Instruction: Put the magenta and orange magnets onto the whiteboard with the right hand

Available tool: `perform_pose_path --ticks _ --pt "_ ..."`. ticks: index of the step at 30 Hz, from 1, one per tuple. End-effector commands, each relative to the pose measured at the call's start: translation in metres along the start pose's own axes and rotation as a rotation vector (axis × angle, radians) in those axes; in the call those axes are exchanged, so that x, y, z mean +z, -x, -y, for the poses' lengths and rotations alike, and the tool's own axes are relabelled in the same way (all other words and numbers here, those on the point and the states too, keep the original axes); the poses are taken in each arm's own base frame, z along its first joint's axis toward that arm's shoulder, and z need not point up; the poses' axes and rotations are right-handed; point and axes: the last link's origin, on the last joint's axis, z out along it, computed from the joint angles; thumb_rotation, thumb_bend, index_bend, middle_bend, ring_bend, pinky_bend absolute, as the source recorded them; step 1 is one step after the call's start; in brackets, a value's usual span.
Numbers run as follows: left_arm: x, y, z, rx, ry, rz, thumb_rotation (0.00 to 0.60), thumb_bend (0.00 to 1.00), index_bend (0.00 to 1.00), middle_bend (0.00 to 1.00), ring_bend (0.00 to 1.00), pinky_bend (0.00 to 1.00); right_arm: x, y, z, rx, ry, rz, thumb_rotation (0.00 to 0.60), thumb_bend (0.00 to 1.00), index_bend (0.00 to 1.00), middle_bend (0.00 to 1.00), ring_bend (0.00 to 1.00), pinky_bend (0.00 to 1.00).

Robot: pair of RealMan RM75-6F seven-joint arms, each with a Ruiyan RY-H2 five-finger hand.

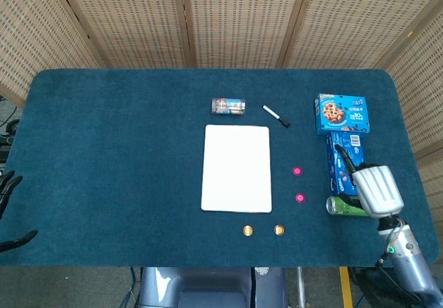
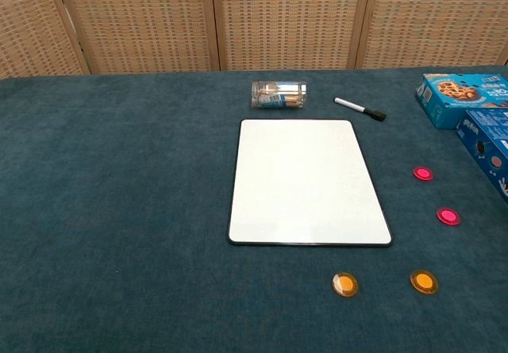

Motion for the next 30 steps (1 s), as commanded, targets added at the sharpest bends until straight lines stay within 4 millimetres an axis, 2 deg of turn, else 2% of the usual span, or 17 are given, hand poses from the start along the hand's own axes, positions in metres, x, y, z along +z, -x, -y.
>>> perform_pose_path --ticks 1,6,11,17,22,24,30 --pt "0.004 0.002 0.000 0.006 -0.007 0.008 0.600 0.00 0.00 0.00 0.00 0.00 0.055 0.010 0.026 0.000 -0.040 0.102 0.600 0.02 0.04 0.93 0.94 1.00" --pt "0.009 0.005 0.001 0.015 -0.024 0.026 0.600 0.00 0.00 0.00 0.00 0.00 0.088 0.034 0.039 0.006 -0.001 0.199 0.600 0.12 0.25 0.96 0.97 1.00" --pt "0.012 0.005 0.002 0.018 -0.035 0.030 0.600 0.00 0.00 0.00 0.00 0.00 0.106 0.057 0.045 0.034 0.066 0.274 0.600 0.18 0.35 0.98 0.99 1.00" --pt "0.013 0.006 0.002 0.016 -0.040 0.037 0.600 0.00 0.00 0.00 0.00 0.00 0.115 0.082 0.051 -0.007 0.116 0.316 0.600 0.20 0.35 0.98 0.99 1.00" --pt "0.013 0.007 0.002 0.020 -0.039 0.044 0.600 0.00 0.00 0.00 0.00 0.00 0.118 0.096 0.050 -0.040 0.138 0.335 0.600 0.27 0.36 0.98 0.99 1.00" --pt "0.013 0.006 0.002 0.020 -0.042 0.039 0.600 0.00 0.00 0.00 0.00 0.00 0.118 0.101 0.051 -0.040 0.141 0.343 0.600 0.31 0.36 0.98 0.99 1.00" --pt "0.014 0.006 0.003 0.020 -0.045 0.046 0.600 0.00 0.00 0.00 0.00 0.00 0.115 0.107 0.056 -0.038 0.128 0.350 0.600 0.32 0.36 0.98 0.99 1.00"
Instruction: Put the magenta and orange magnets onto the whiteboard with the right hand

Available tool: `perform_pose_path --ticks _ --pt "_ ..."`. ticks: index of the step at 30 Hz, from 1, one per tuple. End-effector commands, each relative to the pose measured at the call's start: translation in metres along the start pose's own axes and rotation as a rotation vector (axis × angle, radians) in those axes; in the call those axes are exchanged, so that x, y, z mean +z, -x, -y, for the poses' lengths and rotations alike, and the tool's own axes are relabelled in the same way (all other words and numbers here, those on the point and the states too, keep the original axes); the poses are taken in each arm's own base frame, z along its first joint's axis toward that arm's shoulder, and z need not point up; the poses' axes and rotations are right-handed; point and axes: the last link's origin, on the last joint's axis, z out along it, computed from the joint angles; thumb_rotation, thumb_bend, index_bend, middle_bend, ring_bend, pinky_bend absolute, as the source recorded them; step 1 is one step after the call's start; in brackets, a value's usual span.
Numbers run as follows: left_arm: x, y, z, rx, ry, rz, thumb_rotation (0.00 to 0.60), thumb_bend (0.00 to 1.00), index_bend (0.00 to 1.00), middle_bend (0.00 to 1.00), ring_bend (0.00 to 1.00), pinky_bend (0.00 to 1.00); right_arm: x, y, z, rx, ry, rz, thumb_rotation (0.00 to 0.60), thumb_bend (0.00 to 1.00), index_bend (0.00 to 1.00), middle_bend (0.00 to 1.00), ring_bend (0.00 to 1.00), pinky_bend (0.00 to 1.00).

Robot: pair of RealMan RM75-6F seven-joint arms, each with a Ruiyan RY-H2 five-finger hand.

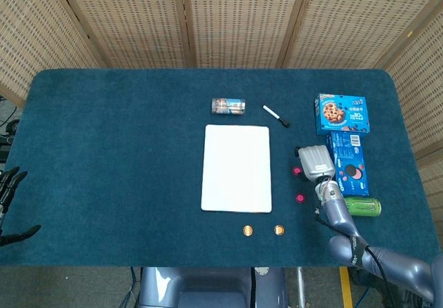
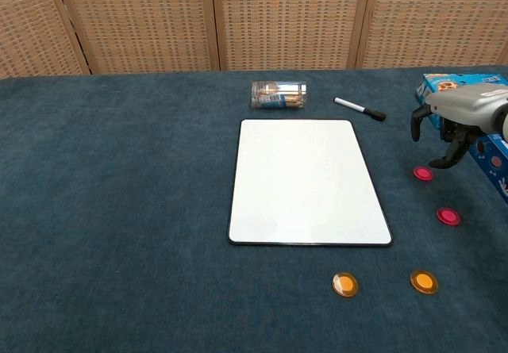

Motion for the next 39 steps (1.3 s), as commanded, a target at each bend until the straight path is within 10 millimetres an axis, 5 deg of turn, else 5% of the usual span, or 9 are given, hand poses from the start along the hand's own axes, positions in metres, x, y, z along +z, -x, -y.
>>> perform_pose_path --ticks 1,39 --pt "0.000 0.000 0.000 0.000 0.001 0.004 0.600 0.00 0.00 0.00 0.00 0.00 0.000 0.003 0.002 -0.008 -0.005 -0.002 0.600 0.33 0.37 0.98 0.99 1.00" --pt "0.000 0.000 0.000 -0.001 -0.001 0.006 0.600 0.00 0.00 0.00 0.00 0.00 0.008 0.038 0.003 -0.104 0.006 0.024 0.600 0.35 0.40 0.98 0.99 1.00"
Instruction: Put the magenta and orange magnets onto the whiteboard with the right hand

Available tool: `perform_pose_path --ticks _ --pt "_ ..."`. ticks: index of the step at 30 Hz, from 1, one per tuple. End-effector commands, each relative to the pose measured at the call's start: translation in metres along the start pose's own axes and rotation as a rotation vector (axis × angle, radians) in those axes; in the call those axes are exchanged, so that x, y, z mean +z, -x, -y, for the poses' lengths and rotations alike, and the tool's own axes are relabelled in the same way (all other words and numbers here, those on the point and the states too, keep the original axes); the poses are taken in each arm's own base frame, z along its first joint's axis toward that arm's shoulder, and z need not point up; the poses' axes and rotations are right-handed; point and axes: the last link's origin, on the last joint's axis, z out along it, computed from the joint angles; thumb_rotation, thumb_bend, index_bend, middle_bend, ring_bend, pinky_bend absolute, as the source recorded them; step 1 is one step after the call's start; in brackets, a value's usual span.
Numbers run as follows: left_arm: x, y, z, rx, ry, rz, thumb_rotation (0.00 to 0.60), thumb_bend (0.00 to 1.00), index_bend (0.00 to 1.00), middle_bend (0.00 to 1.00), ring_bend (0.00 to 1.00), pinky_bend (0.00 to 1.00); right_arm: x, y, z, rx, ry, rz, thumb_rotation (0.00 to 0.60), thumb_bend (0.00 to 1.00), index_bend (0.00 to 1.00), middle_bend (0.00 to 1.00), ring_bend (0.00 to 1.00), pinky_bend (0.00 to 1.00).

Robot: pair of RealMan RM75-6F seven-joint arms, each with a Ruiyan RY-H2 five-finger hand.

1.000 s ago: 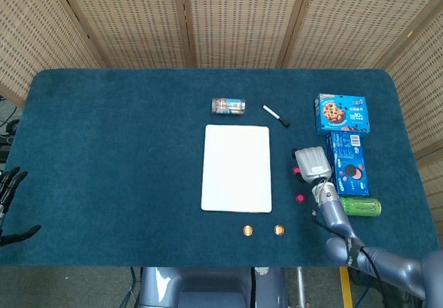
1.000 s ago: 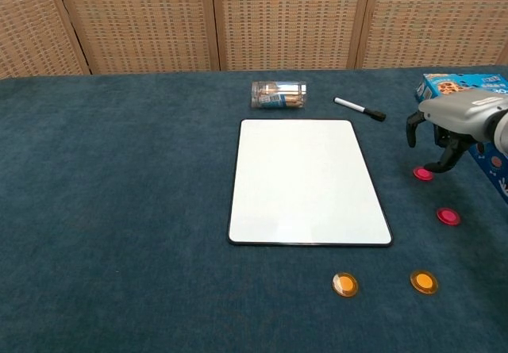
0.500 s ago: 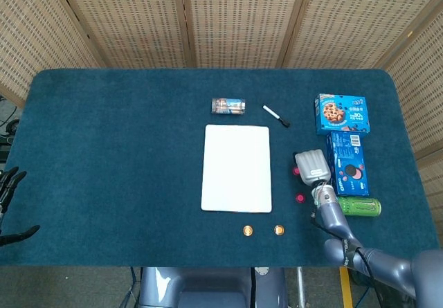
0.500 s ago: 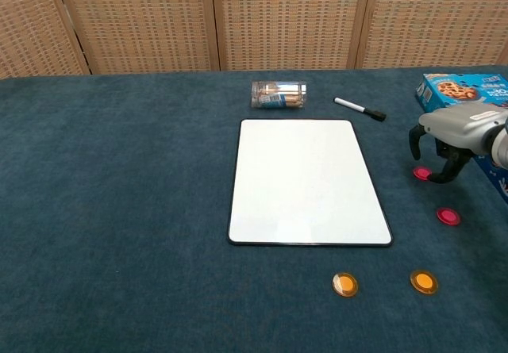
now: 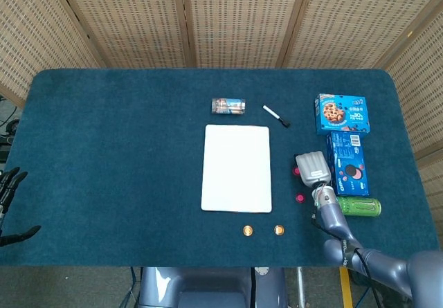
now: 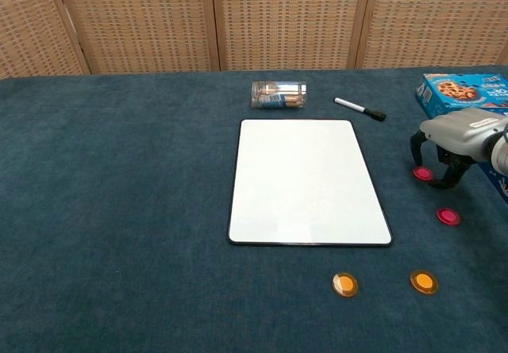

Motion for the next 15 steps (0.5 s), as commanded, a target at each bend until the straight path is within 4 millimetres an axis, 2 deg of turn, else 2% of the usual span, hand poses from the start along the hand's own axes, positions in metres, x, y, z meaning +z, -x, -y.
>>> perform_pose_path --ticks 1,4,9,15 --pt "-0.0001 0.0002 0.0002 0.000 -0.001 0.001 0.600 0.00 0.00 0.00 0.00 0.00 0.0004 0.0022 0.0003 0.000 0.003 0.009 0.600 0.35 0.40 0.98 0.99 1.00" --pt "0.0003 -0.0001 0.0003 -0.001 -0.002 0.000 0.600 0.00 0.00 0.00 0.00 0.00 0.0009 0.0033 0.0002 -0.001 0.003 0.009 0.600 0.35 0.41 0.98 0.99 1.00" --pt "0.0001 -0.0003 0.0005 -0.001 -0.002 0.000 0.600 0.00 0.00 0.00 0.00 0.00 0.0016 0.0042 -0.0003 0.000 -0.001 0.002 0.600 0.36 0.50 0.98 0.99 1.00" --pt "0.0001 -0.0005 0.0007 -0.003 -0.002 0.000 0.600 0.00 0.00 0.00 0.00 0.00 0.0011 0.0030 0.0013 0.032 -0.009 -0.004 0.600 0.36 0.53 0.99 0.99 1.00"
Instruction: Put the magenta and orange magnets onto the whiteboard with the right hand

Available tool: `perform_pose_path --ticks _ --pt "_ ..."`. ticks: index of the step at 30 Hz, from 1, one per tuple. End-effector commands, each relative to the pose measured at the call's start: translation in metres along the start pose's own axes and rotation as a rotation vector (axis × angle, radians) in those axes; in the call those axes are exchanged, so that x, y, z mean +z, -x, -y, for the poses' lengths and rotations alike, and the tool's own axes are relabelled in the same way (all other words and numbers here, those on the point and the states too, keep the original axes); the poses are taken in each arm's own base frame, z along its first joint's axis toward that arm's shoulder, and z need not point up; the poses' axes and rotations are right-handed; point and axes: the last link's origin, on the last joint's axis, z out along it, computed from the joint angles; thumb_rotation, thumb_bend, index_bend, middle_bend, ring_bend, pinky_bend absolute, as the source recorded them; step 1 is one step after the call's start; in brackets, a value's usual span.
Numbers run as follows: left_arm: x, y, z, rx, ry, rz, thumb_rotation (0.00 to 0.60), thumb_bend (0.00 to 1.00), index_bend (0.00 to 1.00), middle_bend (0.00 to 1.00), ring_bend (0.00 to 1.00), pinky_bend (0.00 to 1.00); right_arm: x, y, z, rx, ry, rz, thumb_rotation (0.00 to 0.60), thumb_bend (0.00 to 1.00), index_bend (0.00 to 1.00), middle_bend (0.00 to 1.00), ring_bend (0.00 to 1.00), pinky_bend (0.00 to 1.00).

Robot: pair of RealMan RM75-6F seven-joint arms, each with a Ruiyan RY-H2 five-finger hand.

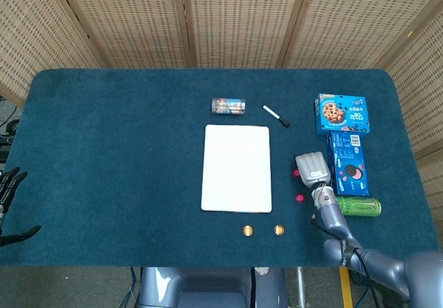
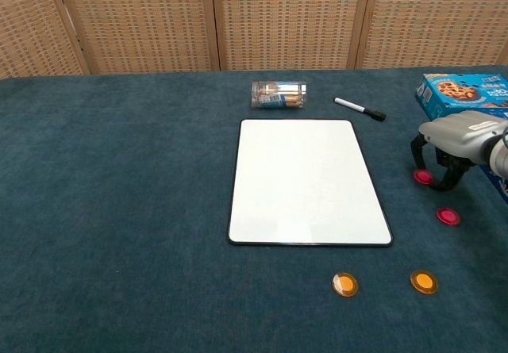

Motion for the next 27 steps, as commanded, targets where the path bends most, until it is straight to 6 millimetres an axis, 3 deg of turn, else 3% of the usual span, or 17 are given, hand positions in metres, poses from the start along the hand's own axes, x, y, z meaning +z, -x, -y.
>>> perform_pose_path --ticks 1,5,11,20,27 --pt "0.000 0.000 0.000 -0.001 -0.001 0.001 0.600 0.00 0.00 0.00 0.00 0.00 0.000 -0.001 0.001 0.011 -0.003 -0.003 0.600 0.36 0.53 0.99 0.99 1.00" --pt "0.000 0.000 0.000 -0.002 0.000 0.000 0.600 0.00 0.00 0.00 0.00 0.00 0.001 -0.008 0.004 0.046 -0.008 -0.010 0.600 0.36 0.53 0.99 0.99 1.00" --pt "0.001 -0.001 0.001 -0.004 -0.004 0.001 0.600 0.00 0.00 0.00 0.00 0.00 0.005 -0.041 0.023 0.128 -0.035 -0.045 0.600 0.36 0.53 0.99 0.99 1.00" --pt "0.007 0.002 0.001 0.006 -0.012 0.016 0.600 0.00 0.00 0.00 0.00 0.00 0.019 -0.098 0.089 0.137 -0.084 -0.097 0.600 0.38 0.53 0.99 0.99 1.00" --pt "0.009 0.000 0.003 -0.003 -0.021 0.017 0.600 0.00 0.00 0.00 0.00 0.00 0.023 -0.109 0.142 0.108 -0.126 -0.081 0.600 0.38 0.53 0.99 0.99 1.00"
